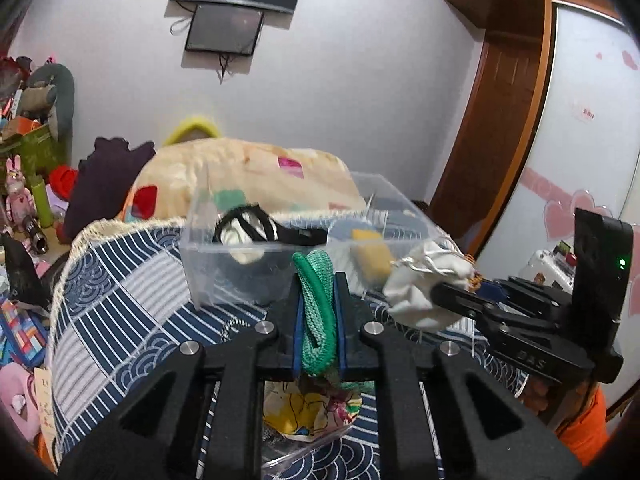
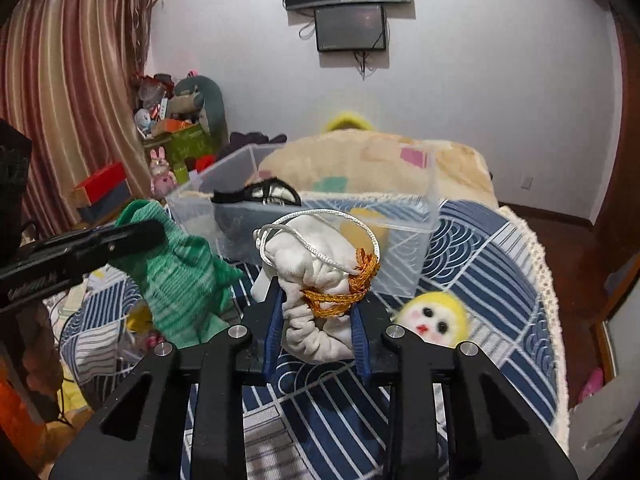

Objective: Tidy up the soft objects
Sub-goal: 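Grasp the white drawstring pouch with the right gripper while the left grasps the green knitted cloth, then place the white pouch into the box with the right gripper while the left places the green cloth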

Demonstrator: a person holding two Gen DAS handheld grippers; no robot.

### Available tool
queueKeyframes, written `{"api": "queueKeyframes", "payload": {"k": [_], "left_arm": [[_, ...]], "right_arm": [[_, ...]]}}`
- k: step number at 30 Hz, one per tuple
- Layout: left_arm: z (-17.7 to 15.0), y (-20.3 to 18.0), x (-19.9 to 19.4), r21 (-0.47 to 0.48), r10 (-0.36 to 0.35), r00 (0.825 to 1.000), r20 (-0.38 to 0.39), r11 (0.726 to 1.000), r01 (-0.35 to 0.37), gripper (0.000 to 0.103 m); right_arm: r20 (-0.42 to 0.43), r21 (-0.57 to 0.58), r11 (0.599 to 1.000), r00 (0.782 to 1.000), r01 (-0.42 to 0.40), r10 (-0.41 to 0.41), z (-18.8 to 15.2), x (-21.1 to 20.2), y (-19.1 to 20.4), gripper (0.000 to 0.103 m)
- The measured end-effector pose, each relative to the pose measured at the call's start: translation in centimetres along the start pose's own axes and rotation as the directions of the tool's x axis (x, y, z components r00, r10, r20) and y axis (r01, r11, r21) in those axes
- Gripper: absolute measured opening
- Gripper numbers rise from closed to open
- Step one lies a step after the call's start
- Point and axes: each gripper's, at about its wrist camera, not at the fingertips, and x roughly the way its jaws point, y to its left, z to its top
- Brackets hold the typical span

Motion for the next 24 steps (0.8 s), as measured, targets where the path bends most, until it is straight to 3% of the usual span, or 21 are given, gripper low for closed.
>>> {"api": "queueKeyframes", "payload": {"k": [11,24], "left_arm": [[3.0,-0.3,-3.3,0.034,0.099,0.985,0.143,0.994,-0.105,0.012],[6.0,2.3,-3.4,-0.030,0.183,0.959,0.218,0.983,-0.181,0.012]], "right_arm": [[0.126,-0.010,1.000,0.992,0.023,-0.022,1.8,-4.0,0.2,0.027],[0.199,-0.011,0.999,0.979,0.051,-0.048,5.2,-3.1,0.8,0.027]]}}
